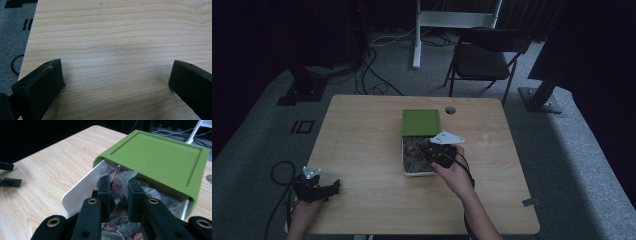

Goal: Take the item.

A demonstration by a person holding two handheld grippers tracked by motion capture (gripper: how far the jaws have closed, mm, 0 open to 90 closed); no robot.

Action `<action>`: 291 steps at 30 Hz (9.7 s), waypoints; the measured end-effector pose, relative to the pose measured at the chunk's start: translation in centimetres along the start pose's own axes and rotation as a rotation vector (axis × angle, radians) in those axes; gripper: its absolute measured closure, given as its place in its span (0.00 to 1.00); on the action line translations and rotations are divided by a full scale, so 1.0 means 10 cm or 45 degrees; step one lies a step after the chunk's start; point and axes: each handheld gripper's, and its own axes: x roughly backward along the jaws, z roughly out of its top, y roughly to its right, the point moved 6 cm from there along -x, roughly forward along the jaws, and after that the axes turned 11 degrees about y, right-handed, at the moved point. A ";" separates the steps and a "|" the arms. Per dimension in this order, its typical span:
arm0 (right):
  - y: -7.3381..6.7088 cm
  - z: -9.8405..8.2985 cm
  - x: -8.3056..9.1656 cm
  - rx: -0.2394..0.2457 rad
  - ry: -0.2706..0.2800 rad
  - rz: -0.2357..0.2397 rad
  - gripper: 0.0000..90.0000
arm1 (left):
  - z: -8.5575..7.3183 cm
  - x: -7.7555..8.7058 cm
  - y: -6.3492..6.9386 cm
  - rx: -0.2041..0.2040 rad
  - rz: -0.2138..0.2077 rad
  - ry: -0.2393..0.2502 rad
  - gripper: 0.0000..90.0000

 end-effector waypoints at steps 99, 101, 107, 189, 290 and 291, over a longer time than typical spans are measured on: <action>2.35 0.05 0.85 -0.166 0.088 -0.601 0.86 | 0.00 0.00 0.00 0.000 0.000 0.000 0.00; 2.36 0.04 0.83 -0.171 0.085 -0.606 0.86 | 0.00 0.00 0.00 0.000 0.000 0.000 0.00; 2.39 -0.04 0.76 -0.184 0.055 -0.611 0.86 | 0.00 0.00 0.00 0.000 0.000 0.000 0.00; 2.21 -0.29 0.74 -0.266 0.025 -0.568 0.21 | 0.00 0.00 0.00 0.000 0.000 0.000 0.00; 1.46 -1.76 1.32 -0.112 -0.308 -0.326 0.15 | 0.00 0.00 0.00 -0.001 0.001 -0.001 0.00; 1.46 -1.76 1.32 -0.107 -0.308 -0.325 0.14 | 0.00 0.00 0.00 -0.001 0.001 0.000 0.00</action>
